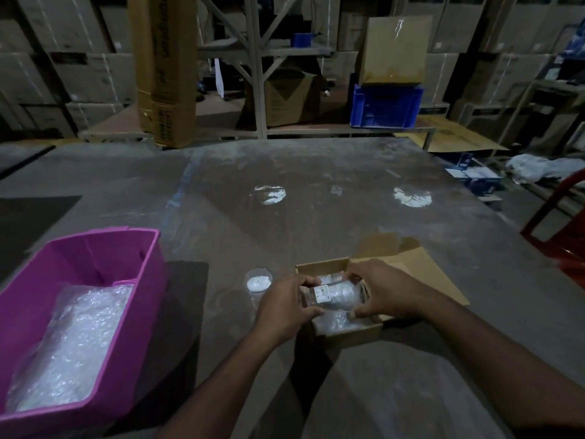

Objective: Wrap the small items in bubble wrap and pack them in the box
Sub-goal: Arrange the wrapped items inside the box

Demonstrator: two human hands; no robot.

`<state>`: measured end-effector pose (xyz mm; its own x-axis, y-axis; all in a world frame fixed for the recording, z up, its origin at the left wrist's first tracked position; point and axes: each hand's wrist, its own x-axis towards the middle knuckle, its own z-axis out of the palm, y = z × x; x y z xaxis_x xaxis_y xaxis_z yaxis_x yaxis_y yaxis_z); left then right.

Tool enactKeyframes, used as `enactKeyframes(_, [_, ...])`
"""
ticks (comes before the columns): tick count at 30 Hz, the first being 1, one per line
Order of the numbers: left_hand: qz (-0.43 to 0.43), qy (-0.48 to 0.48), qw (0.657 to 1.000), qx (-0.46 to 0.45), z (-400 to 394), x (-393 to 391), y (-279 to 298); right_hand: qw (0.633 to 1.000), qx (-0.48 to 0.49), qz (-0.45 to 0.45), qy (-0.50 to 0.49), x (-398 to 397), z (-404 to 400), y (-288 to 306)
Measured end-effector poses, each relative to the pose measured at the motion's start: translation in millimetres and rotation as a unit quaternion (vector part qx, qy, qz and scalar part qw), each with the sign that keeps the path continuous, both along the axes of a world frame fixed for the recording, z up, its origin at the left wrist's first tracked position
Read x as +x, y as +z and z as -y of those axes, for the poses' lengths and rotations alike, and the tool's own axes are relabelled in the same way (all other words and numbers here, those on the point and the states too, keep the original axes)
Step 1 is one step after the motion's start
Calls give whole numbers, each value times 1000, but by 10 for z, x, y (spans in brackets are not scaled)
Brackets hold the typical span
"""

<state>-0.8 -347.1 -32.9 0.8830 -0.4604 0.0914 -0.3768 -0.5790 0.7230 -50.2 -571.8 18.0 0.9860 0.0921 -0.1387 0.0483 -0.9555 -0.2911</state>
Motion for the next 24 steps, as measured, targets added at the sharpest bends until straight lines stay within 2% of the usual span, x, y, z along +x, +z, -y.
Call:
enactKeyframes(8, [76,36,982,169,321,-35,-22,991,-112,30,70,131,79,-181])
enactKeyframes(14, [86,47,961,259,430,-102,-46,984,-139,33,102,175,77,-368])
enactKeyframes(24, [60,32,933,354,517,-126,-41,963,-217,48,150,212,-18,-398])
